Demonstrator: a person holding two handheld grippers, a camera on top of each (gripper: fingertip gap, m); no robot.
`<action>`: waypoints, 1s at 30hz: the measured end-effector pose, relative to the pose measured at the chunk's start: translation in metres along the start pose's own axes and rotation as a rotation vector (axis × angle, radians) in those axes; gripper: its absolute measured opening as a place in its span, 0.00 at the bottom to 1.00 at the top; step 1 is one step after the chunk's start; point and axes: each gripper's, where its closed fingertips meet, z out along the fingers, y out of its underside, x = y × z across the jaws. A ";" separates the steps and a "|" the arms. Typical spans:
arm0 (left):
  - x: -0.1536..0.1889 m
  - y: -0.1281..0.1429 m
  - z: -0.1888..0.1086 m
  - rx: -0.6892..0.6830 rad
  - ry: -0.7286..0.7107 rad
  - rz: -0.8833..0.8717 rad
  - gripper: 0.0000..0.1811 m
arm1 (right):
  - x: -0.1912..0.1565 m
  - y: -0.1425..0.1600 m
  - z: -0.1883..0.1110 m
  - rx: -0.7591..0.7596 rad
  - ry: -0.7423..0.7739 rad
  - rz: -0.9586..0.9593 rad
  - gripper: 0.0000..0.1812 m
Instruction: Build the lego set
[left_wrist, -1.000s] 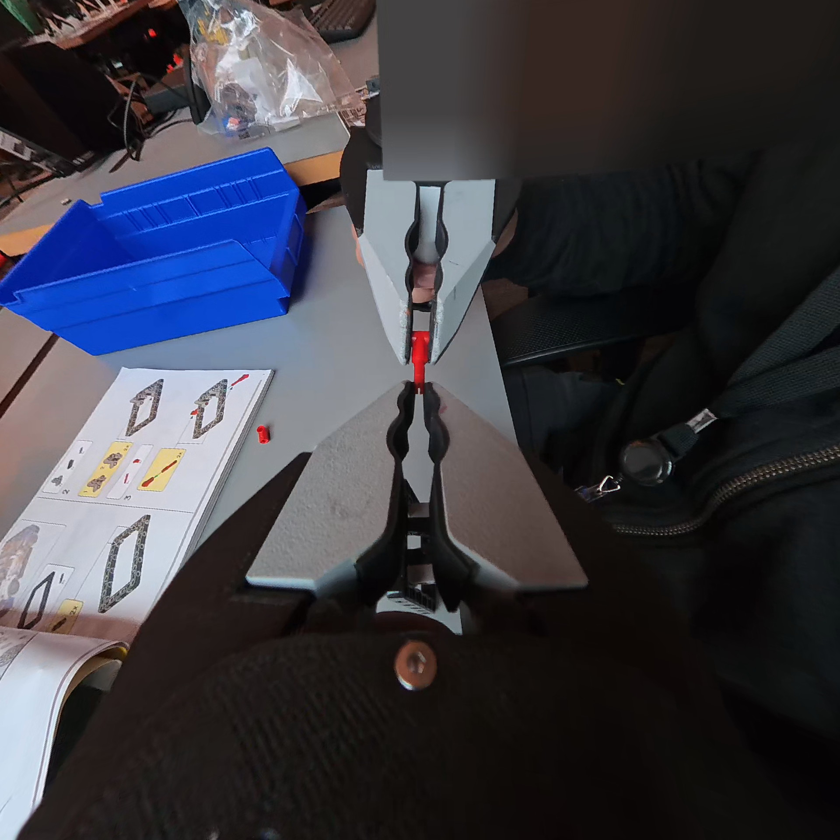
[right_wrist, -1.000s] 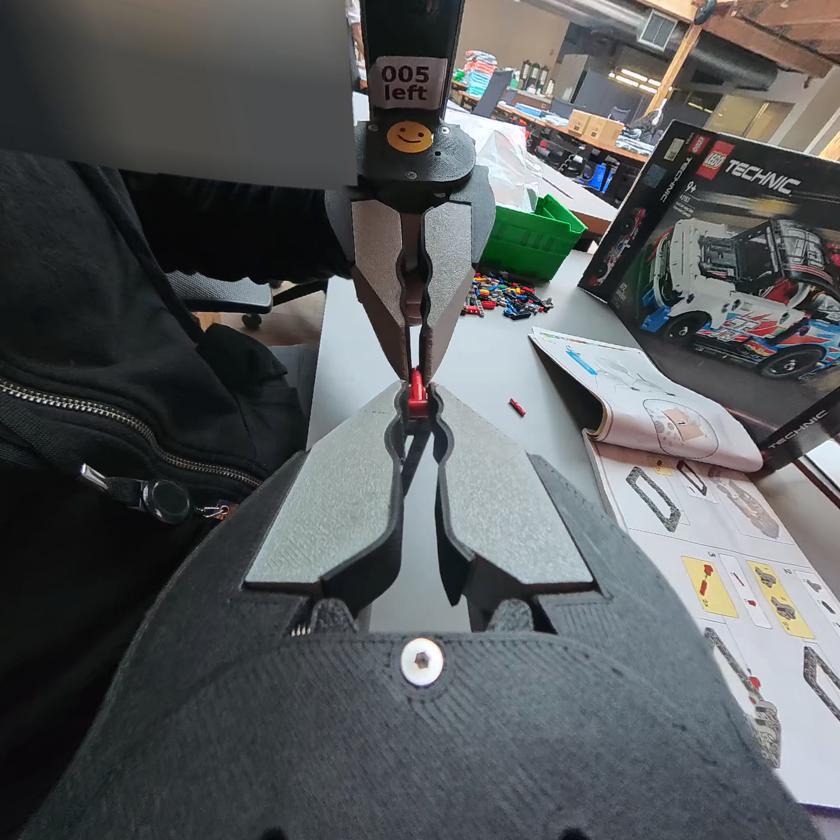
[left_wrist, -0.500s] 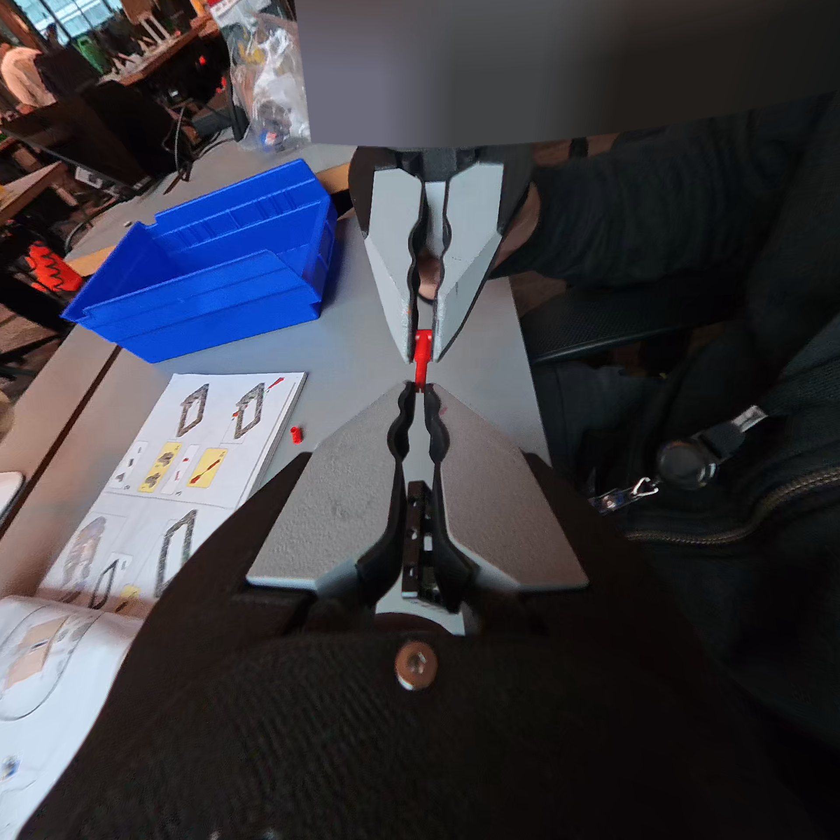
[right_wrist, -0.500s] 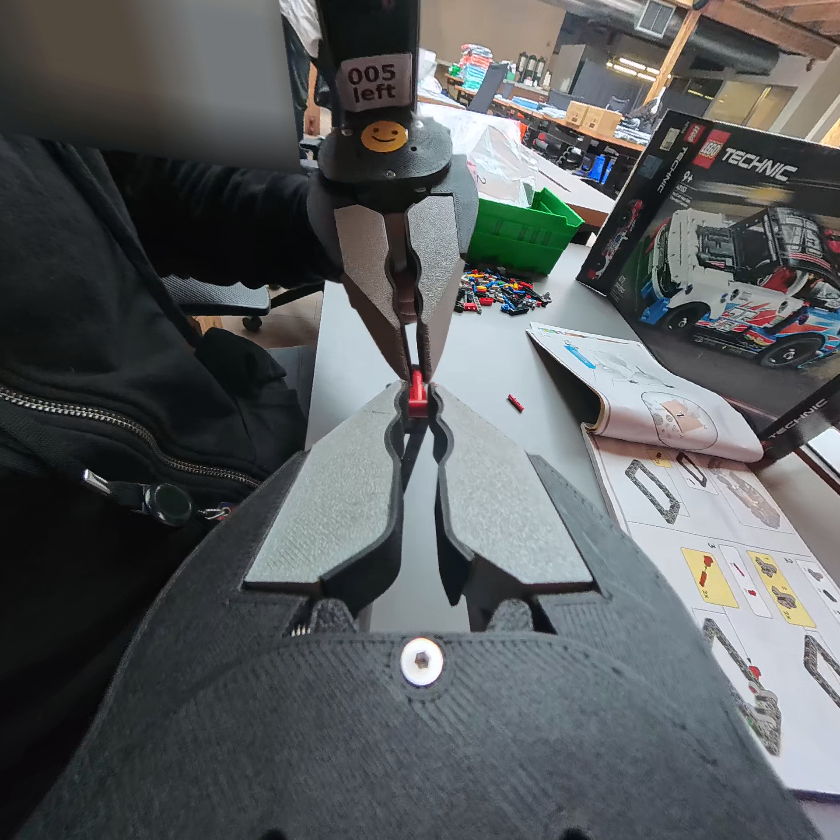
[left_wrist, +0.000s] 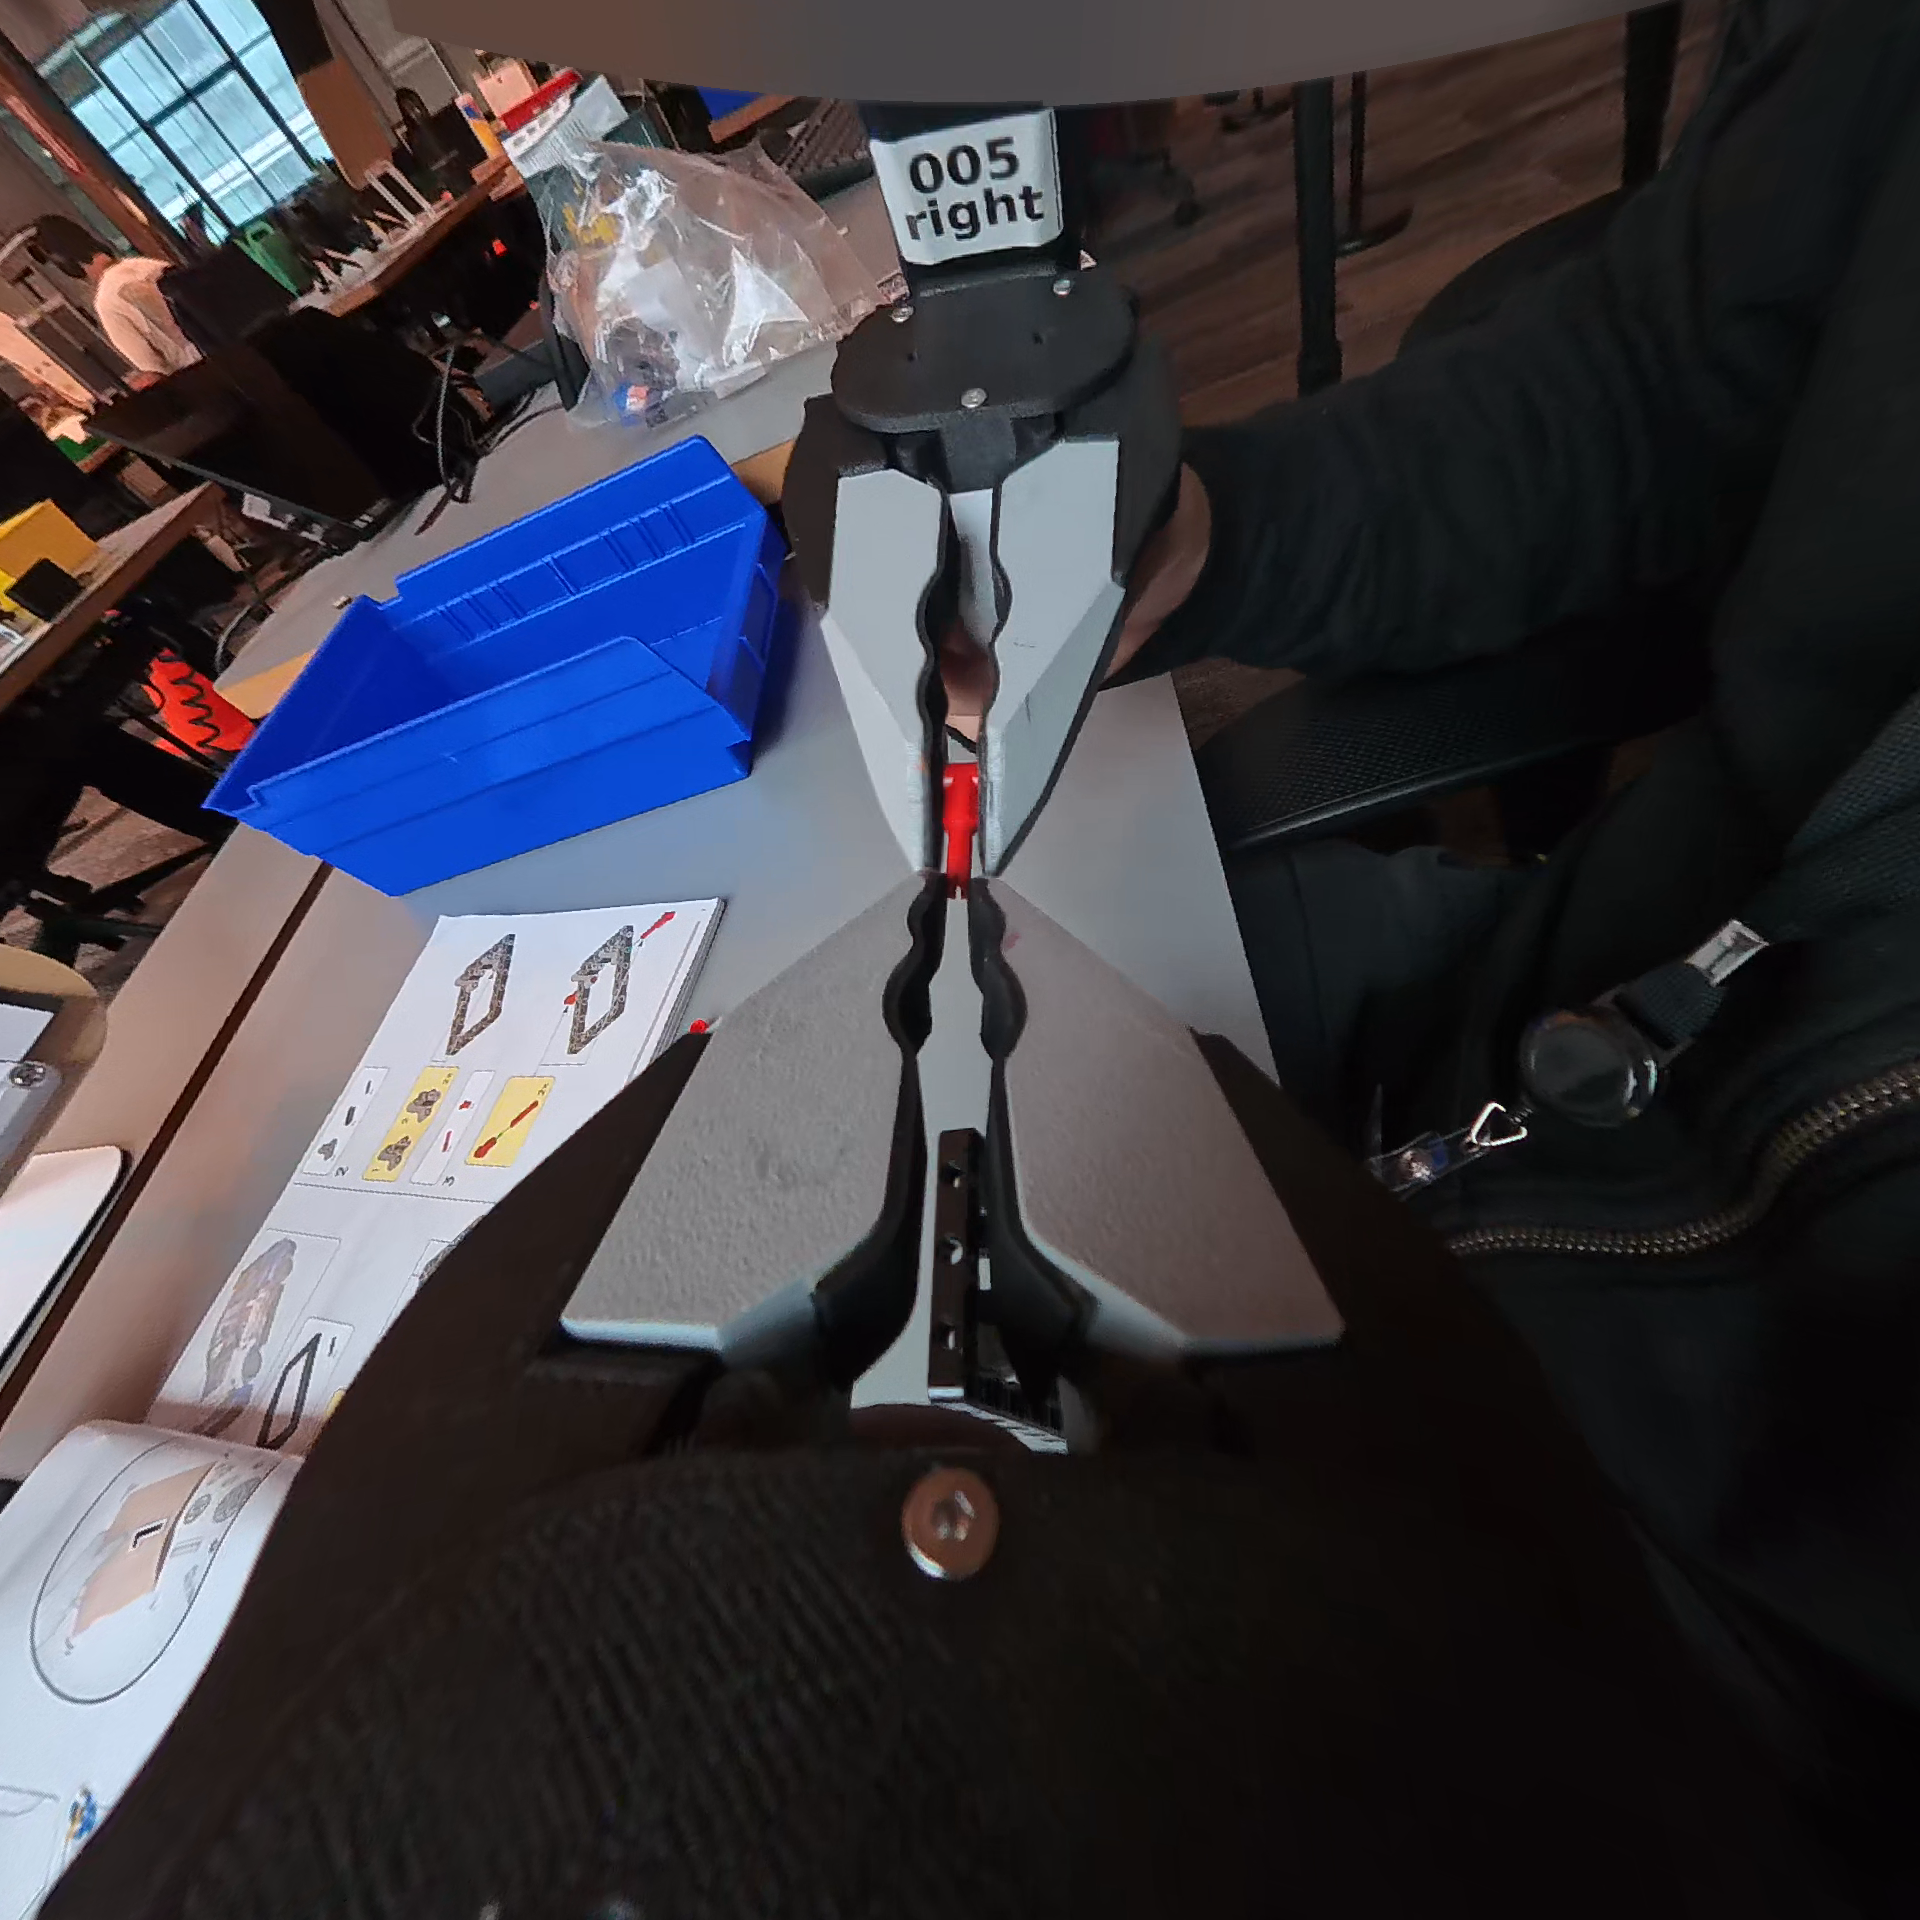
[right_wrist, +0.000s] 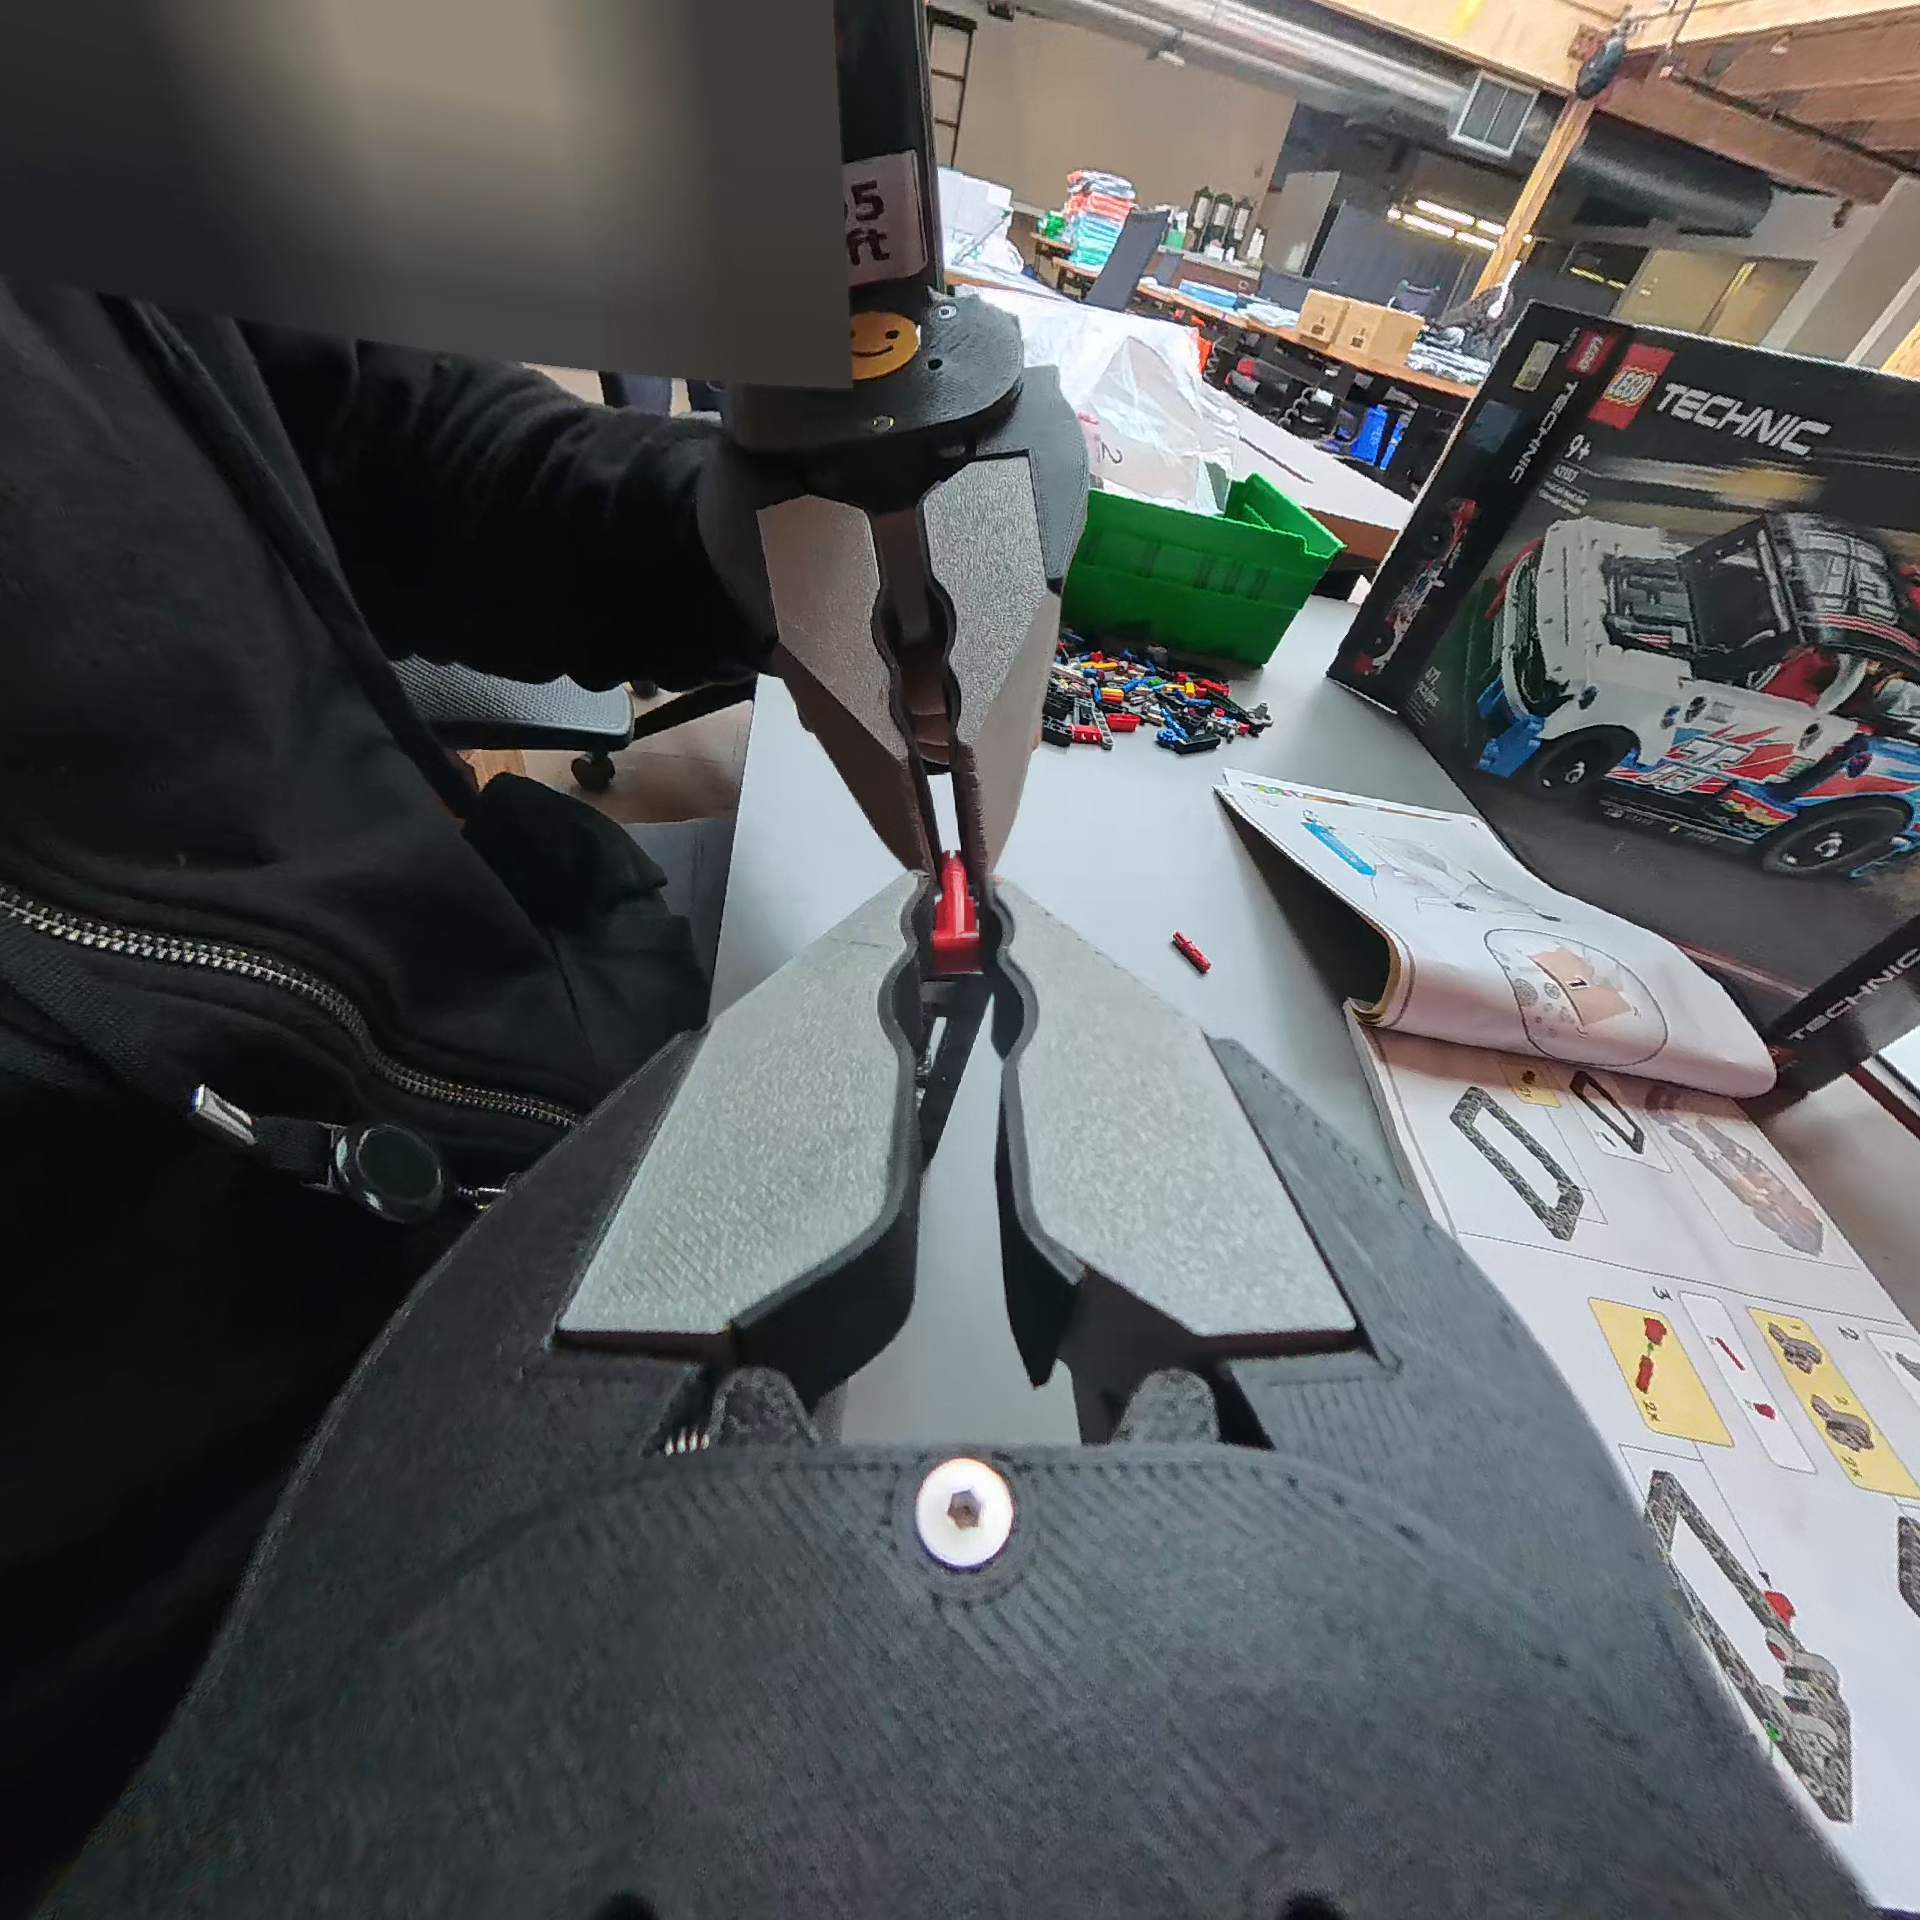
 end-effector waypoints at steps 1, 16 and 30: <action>0.000 0.000 0.000 0.002 0.000 -0.001 0.01 | 0.000 0.000 0.000 -0.001 0.001 0.002 0.03; -0.005 0.057 -0.022 -0.276 0.074 -0.171 0.12 | 0.010 0.052 0.016 -0.135 0.039 0.049 0.03; -0.005 0.081 -0.017 -0.184 0.177 -0.332 0.03 | 0.010 0.069 0.033 -0.111 -0.045 0.151 0.02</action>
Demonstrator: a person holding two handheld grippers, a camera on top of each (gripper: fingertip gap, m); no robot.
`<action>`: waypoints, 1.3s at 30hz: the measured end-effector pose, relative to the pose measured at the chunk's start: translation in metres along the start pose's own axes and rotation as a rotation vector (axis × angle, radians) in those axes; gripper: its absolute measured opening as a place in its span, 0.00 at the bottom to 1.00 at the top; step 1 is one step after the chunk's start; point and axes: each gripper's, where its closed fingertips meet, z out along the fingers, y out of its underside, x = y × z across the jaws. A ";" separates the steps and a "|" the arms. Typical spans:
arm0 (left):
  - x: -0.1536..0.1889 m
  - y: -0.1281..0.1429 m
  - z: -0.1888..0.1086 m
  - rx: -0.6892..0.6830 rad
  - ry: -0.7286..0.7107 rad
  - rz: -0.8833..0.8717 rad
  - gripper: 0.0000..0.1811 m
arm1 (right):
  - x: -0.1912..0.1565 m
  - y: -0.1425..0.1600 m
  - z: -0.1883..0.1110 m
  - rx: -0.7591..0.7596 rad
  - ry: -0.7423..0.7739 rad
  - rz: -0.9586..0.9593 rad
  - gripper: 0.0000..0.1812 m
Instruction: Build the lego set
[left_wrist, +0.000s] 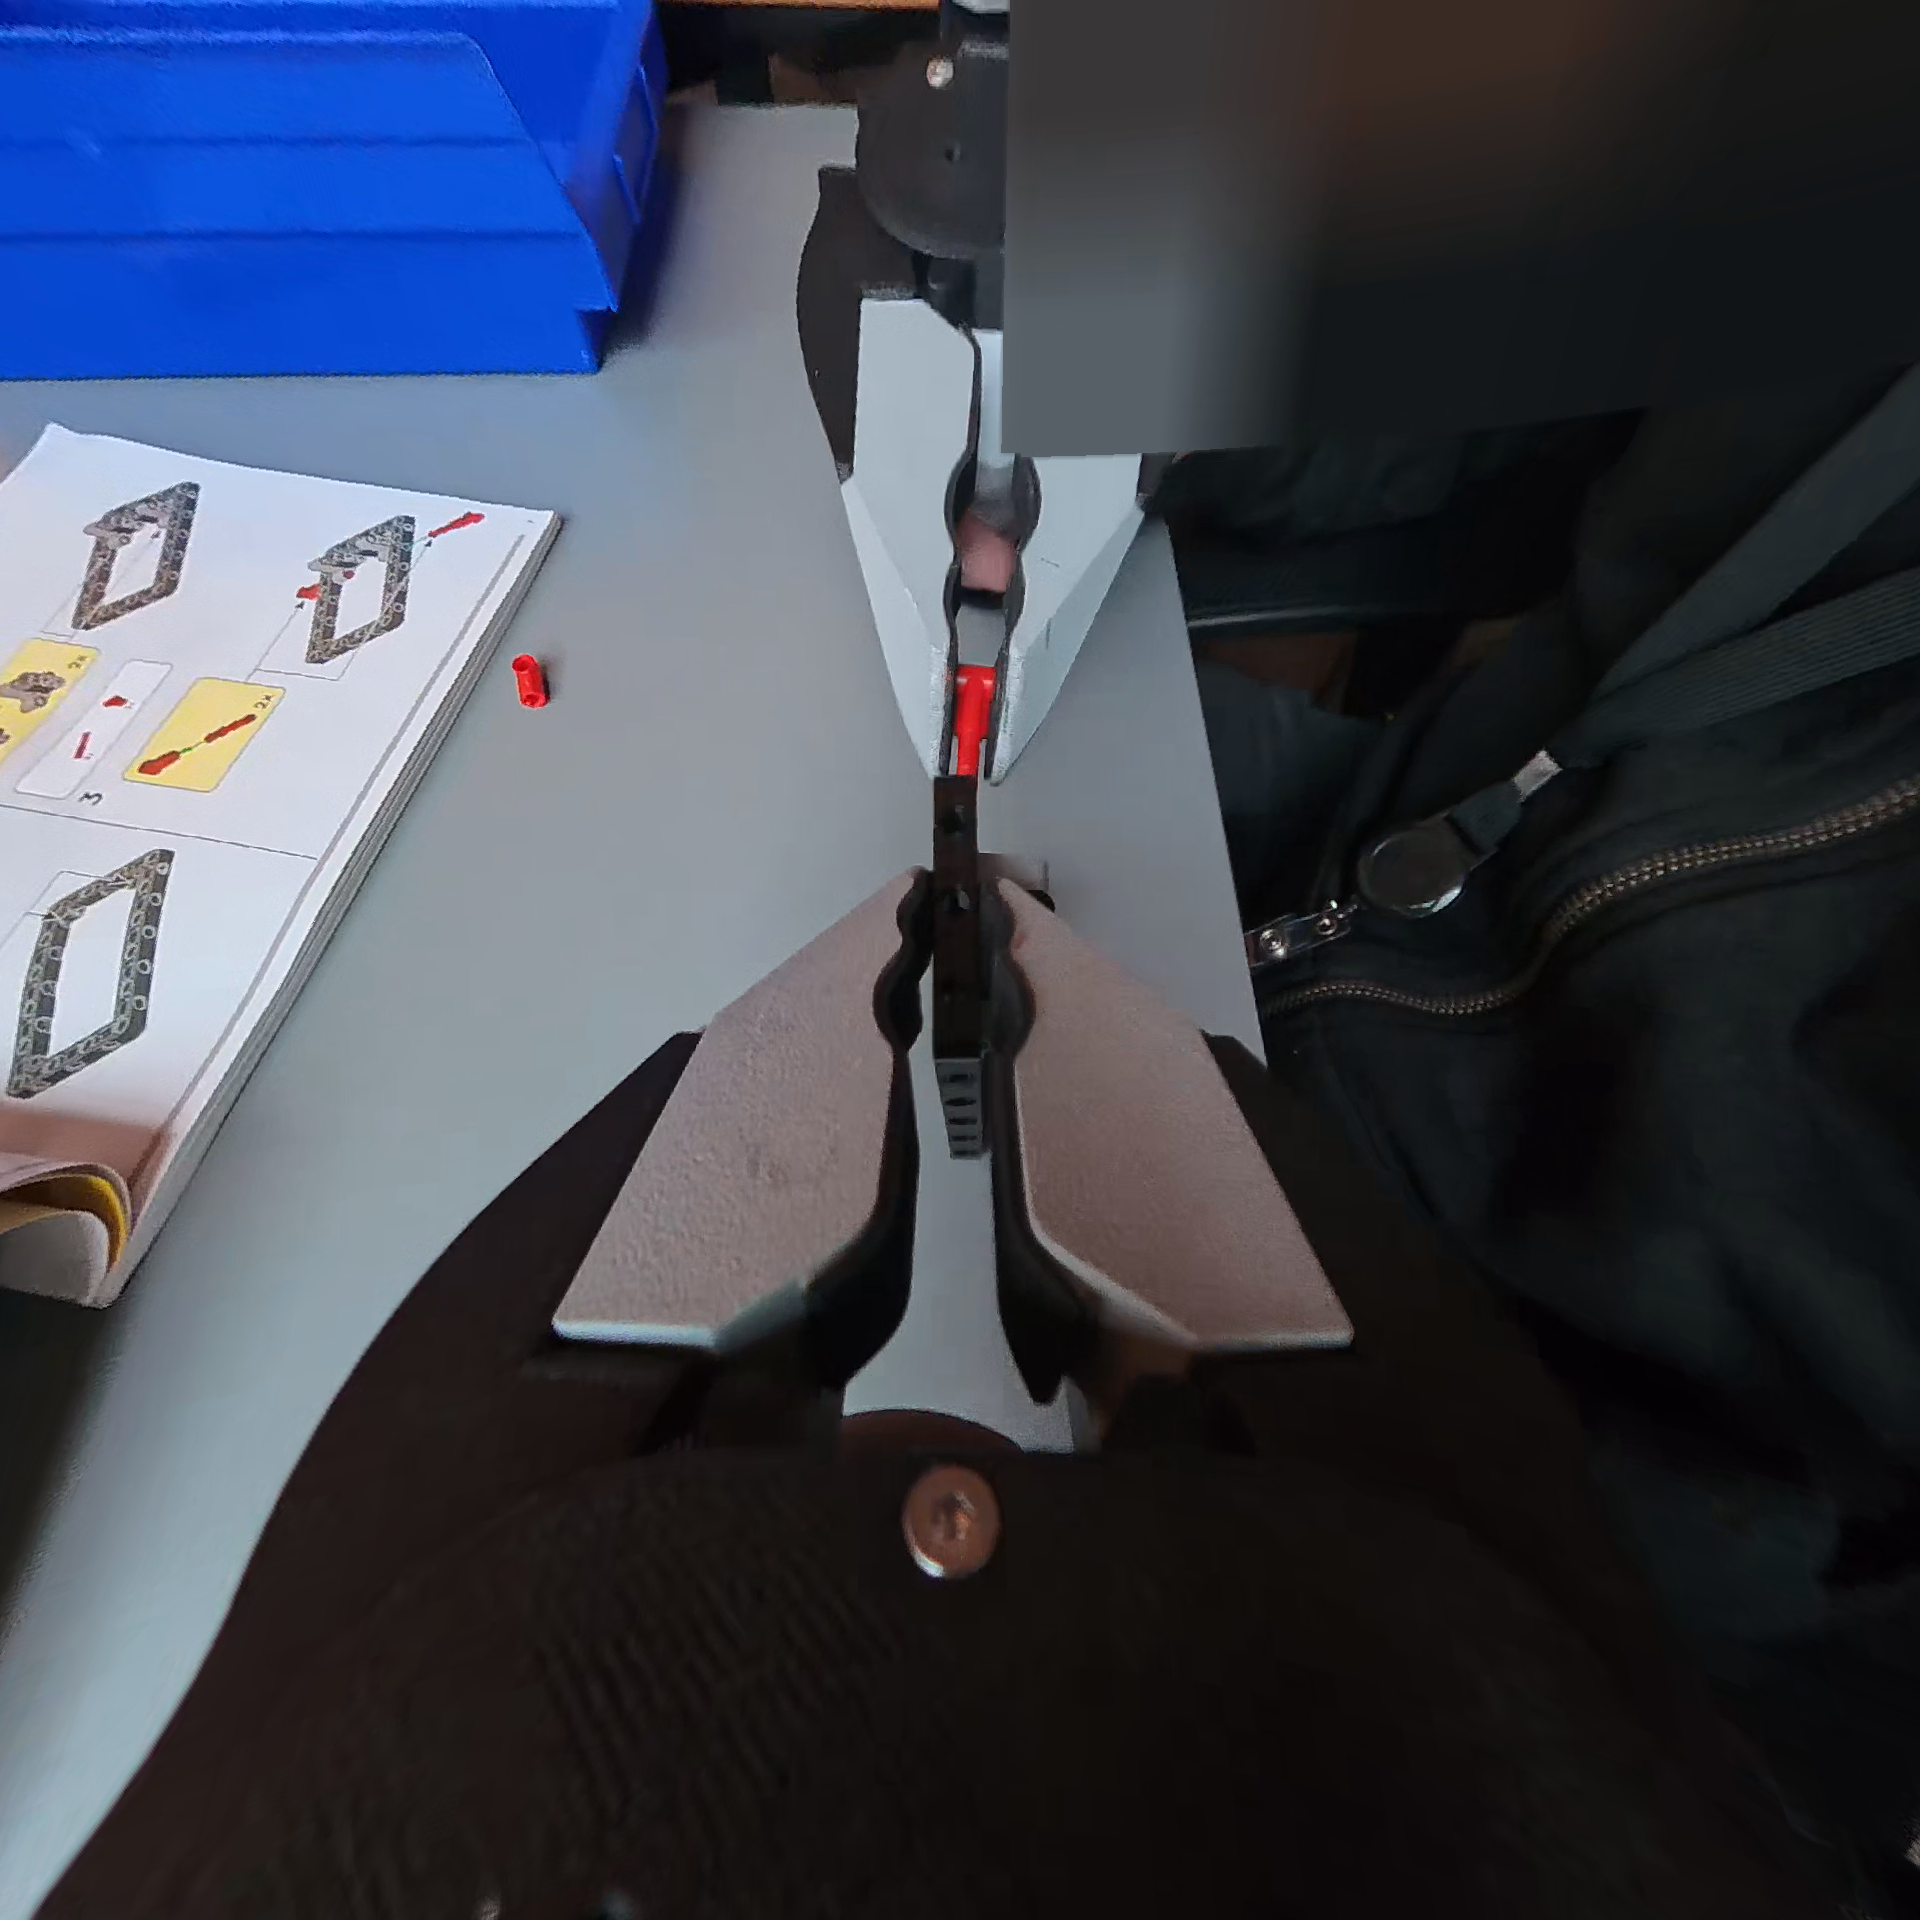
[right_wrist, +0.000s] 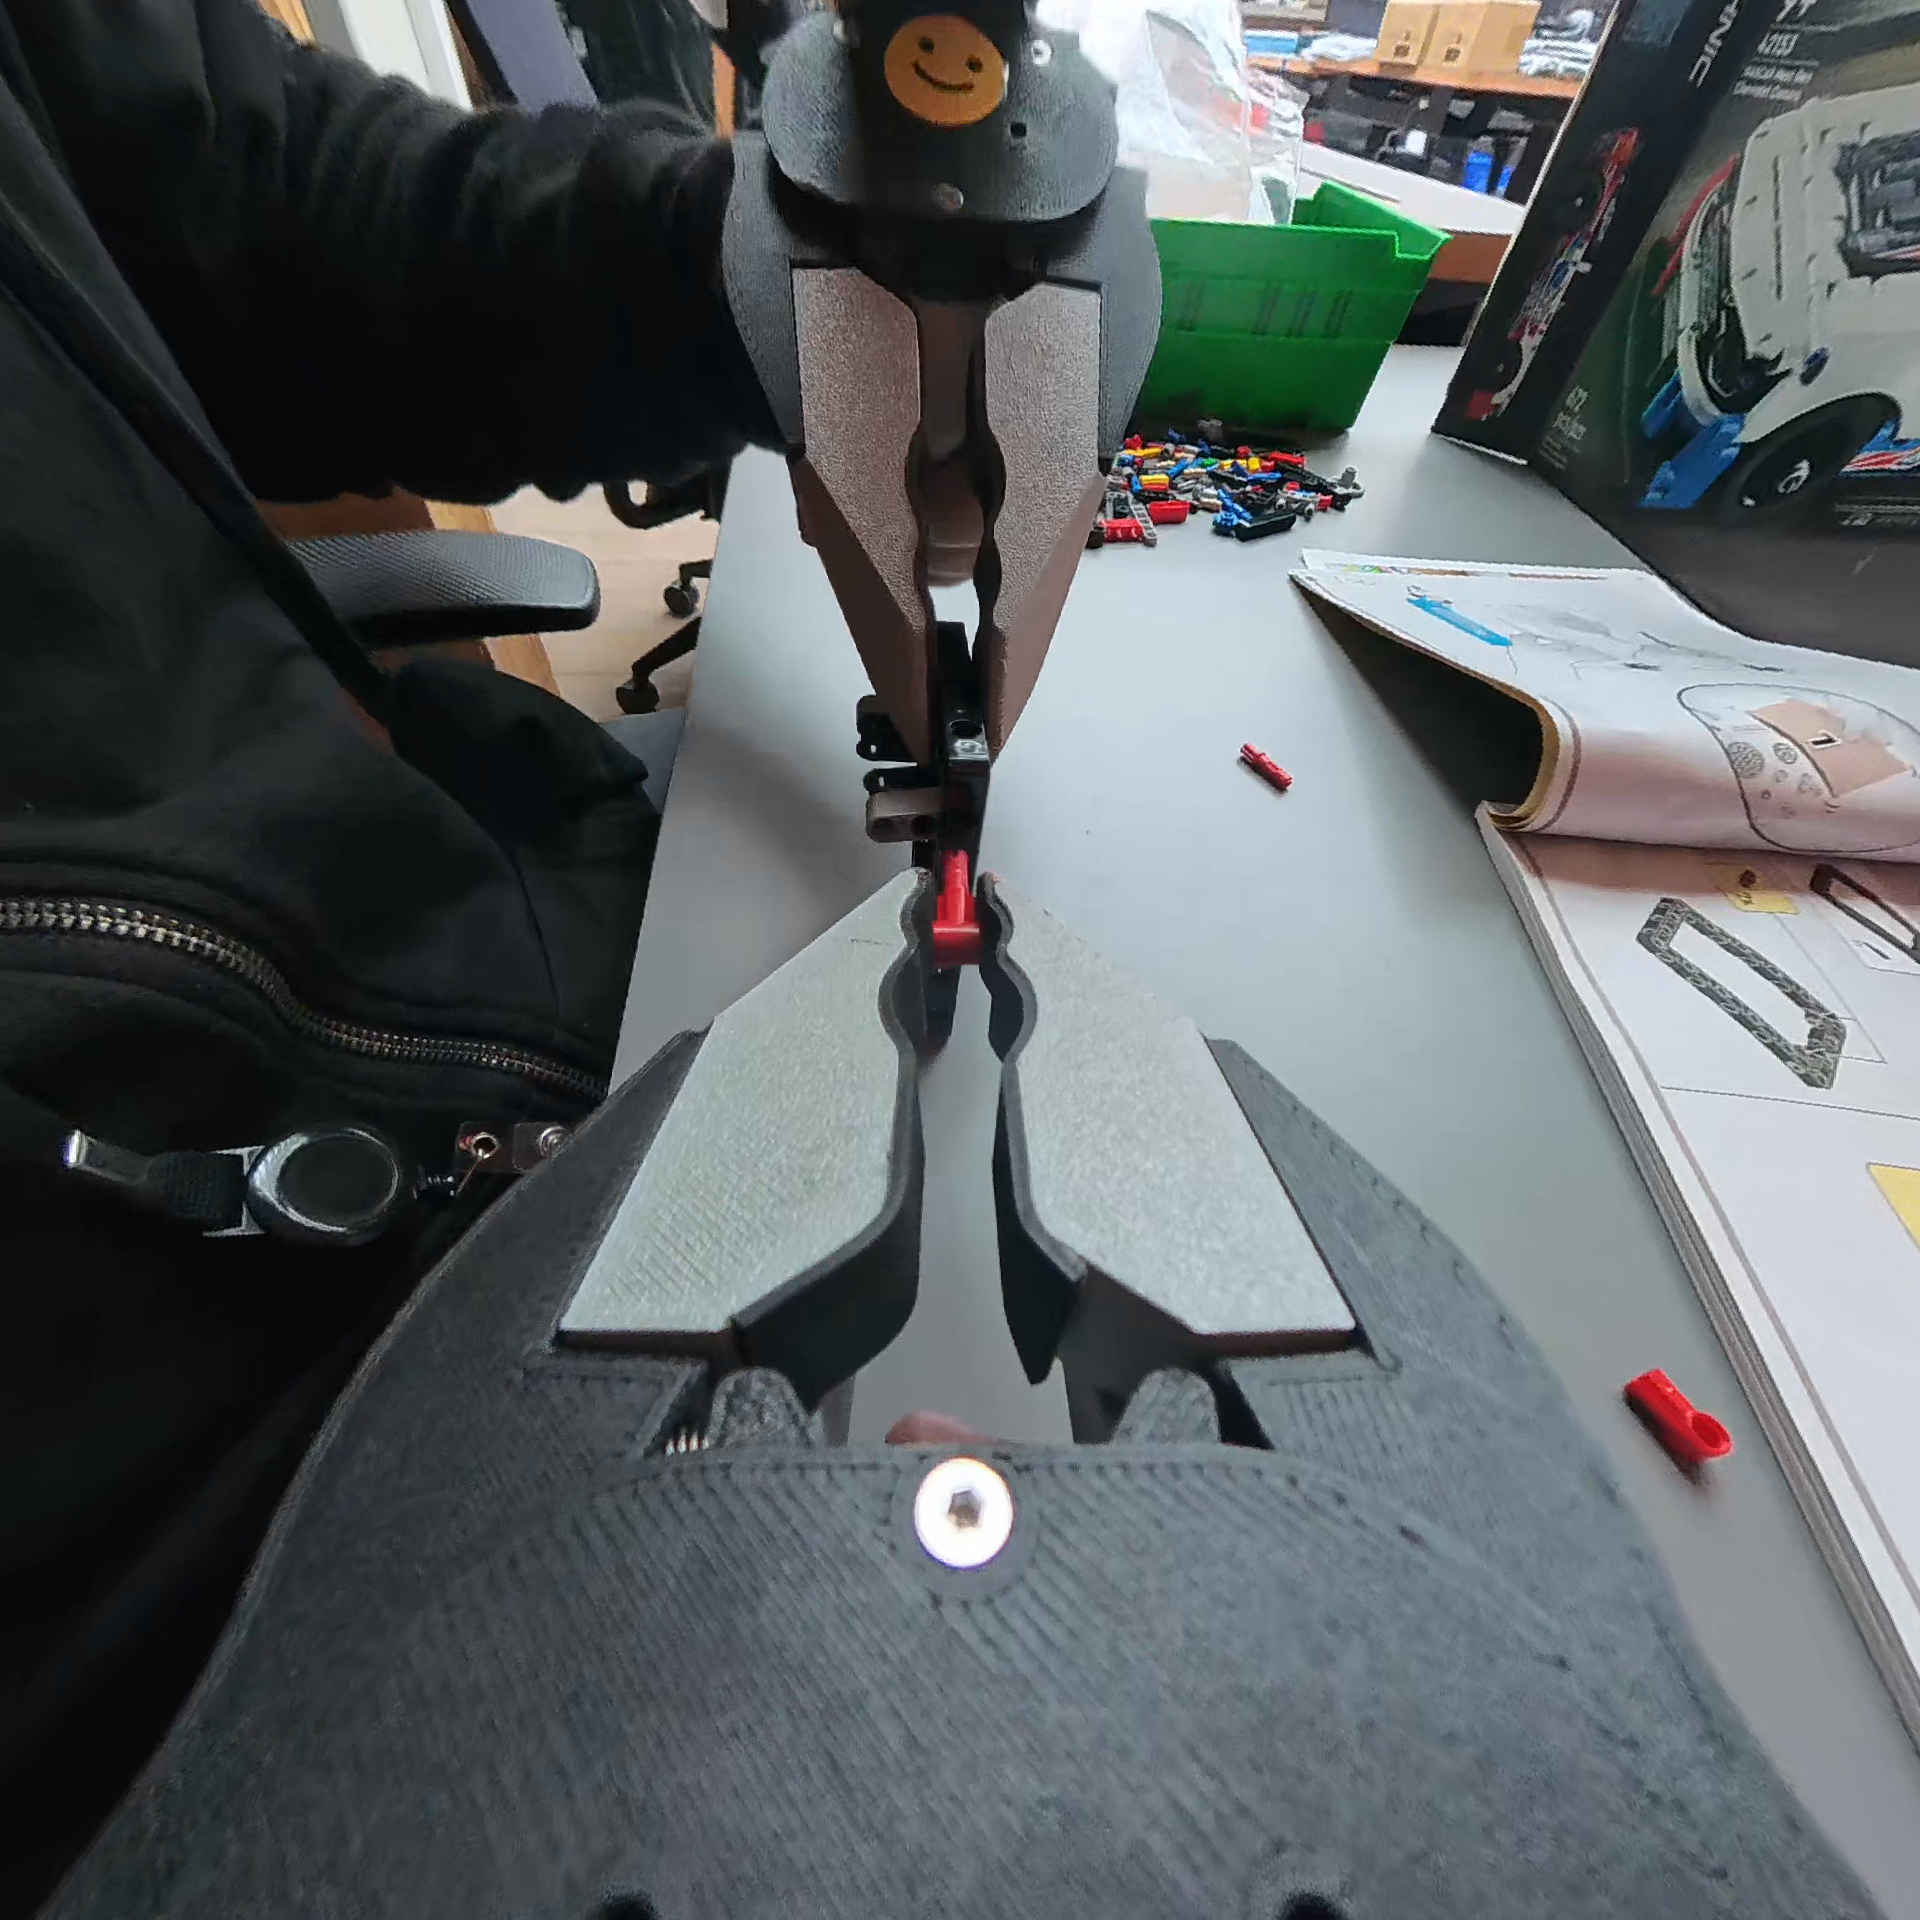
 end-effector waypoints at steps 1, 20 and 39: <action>-0.001 0.000 -0.001 0.026 0.006 -0.010 0.03 | 0.001 0.000 0.001 -0.001 -0.006 0.015 0.02; -0.041 0.001 -0.047 0.528 0.090 -0.412 0.03 | 0.035 -0.023 0.030 -0.022 -0.036 0.099 0.02; -0.009 0.004 -0.065 0.555 0.174 -0.310 0.03 | 0.015 -0.020 0.040 0.009 -0.147 0.112 0.02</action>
